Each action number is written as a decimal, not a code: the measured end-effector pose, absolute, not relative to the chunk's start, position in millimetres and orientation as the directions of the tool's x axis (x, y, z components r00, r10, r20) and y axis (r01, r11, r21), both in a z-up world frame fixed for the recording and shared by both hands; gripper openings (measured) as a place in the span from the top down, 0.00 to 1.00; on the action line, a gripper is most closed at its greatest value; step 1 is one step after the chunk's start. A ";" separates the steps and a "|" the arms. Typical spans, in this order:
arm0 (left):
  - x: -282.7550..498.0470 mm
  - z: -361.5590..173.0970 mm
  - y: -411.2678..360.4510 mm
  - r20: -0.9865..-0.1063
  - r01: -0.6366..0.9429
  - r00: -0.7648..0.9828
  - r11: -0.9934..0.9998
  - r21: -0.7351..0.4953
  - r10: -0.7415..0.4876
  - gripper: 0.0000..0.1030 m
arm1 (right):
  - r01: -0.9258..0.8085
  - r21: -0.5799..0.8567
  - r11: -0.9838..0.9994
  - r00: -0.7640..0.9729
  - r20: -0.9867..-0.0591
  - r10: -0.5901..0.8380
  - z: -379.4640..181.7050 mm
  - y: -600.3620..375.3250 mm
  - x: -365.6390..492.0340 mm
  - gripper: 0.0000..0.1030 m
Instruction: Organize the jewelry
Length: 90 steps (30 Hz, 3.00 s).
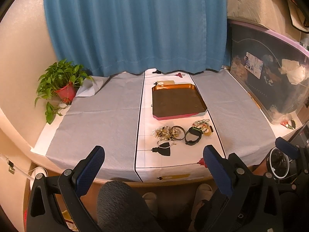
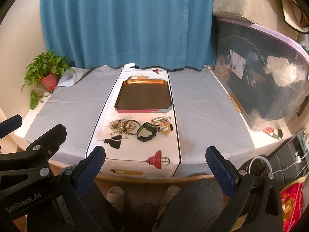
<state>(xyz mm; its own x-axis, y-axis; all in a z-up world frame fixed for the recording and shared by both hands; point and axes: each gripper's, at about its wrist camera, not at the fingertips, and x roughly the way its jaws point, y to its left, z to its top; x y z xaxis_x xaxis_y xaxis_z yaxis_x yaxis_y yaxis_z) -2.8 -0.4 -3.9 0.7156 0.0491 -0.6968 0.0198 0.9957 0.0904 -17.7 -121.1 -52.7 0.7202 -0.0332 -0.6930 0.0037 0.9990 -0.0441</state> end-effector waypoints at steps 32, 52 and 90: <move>-1.4 -22.4 -3.8 -0.723 0.027 0.690 0.997 0.073 0.034 0.02 | -0.009 -0.012 1.000 0.696 -0.718 -0.002 -62.2 -123.6 -11.6 0.00; 67.2 -85.5 7.2 -0.801 0.009 0.597 0.999 0.045 0.031 0.00 | -0.041 0.089 0.995 0.641 -0.762 0.095 -116.5 -139.7 43.1 0.00; 182.5 -256.5 27.0 -0.837 0.277 0.510 0.959 -0.062 -0.201 0.67 | -0.322 0.047 0.946 0.632 -0.733 0.251 -285.8 -120.2 187.7 0.11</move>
<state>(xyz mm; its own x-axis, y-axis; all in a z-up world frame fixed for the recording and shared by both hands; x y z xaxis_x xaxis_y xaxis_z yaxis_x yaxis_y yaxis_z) 182.5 27.0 -256.5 0.5098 -0.2010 -0.8365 0.2770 0.9589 -0.0616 187.7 -120.2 -285.8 0.6318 0.2514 -0.7333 -0.3220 0.9456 0.0468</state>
